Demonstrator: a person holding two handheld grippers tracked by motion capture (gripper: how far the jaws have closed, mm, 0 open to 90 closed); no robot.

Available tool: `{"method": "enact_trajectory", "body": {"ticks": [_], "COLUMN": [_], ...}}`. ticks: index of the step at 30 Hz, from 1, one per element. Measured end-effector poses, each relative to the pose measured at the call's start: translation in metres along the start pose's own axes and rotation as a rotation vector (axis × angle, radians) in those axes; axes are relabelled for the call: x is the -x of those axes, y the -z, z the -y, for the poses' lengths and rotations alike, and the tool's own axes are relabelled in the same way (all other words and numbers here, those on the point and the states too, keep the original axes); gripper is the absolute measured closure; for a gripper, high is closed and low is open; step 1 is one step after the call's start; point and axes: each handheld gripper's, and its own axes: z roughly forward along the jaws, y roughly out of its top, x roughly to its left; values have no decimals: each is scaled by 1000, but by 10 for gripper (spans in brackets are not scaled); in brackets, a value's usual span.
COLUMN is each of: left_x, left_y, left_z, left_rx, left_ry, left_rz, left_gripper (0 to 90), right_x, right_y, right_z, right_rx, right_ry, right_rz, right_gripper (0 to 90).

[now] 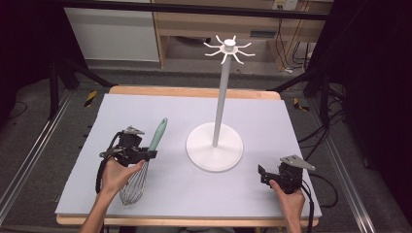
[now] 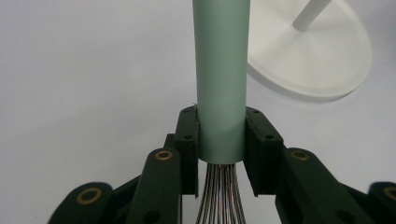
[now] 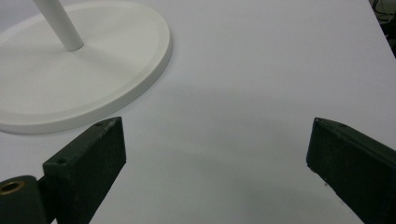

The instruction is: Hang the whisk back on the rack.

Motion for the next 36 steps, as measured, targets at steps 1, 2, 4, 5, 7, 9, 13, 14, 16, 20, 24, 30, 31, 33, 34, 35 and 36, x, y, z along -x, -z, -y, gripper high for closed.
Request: {"method": "enact_trajectory", "body": {"ticks": [1, 2, 4, 5, 7, 9, 13, 14, 16, 20, 24, 30, 31, 33, 34, 35, 36], "left_x": [0, 0, 1, 1, 2, 2, 3, 3, 4, 6, 9, 15, 17, 18, 20, 20, 21], "left_y": [0, 3, 10, 14, 18, 23, 29, 31, 34, 39, 43, 50, 51, 52, 53, 53, 54], "left_z": [0, 0, 1, 2, 2, 3, 5, 5, 5, 4, 2, -3, -4, -5, -6, -6, -8], "left_rx": [0, 16, 53, 68, 101, 135, 201, 214, 255, 307, 343, 396, 410, 415, 425, 425, 433], "left_ry": [0, -3, -7, -15, -14, -14, -17, -20, -23, -25, -26, -38, -40, -42, -45, -45, -49], "left_rz": [0, 1, 1, -1, -1, 10, 17, 17, 16, 18, 23, 33, 34, 35, 38, 38, 39], "left_gripper": [687, 687, 687, 687, 687, 687, 687, 687, 687, 687, 687, 687, 687, 686, 687, 686, 686], "right_x": [0, 0, -1, -1, -1, -1, -1, -1, -1, -1, -2, -1, -1, -1, -1, -1, -1], "right_y": [0, 0, 1, 1, 1, 1, 2, 2, 2, 2, 2, 2, 2, 2, 2, 2, 2], "right_z": [0, 0, 0, 0, 0, 0, 0, 0, 0, 0, 0, 0, 0, 1, 1, 1, 1], "right_rx": [0, 3, 4, 6, 6, 9, 27, 31, 34, 39, 40, 41, 41, 41, 42, 42, 42], "right_ry": [-3, 5, 2, 1, 1, 2, 5, 4, 4, 5, 1, 1, 5, 4, 5, 5, 3], "right_rz": [-3, 1, 3, 4, 5, 7, 13, 16, 16, 19, 20, 22, 23, 22, 23, 23, 23], "right_gripper": [53, 53, 53, 54, 53, 53, 53, 53, 53, 53, 53, 53, 53, 53, 53, 53, 53]}}
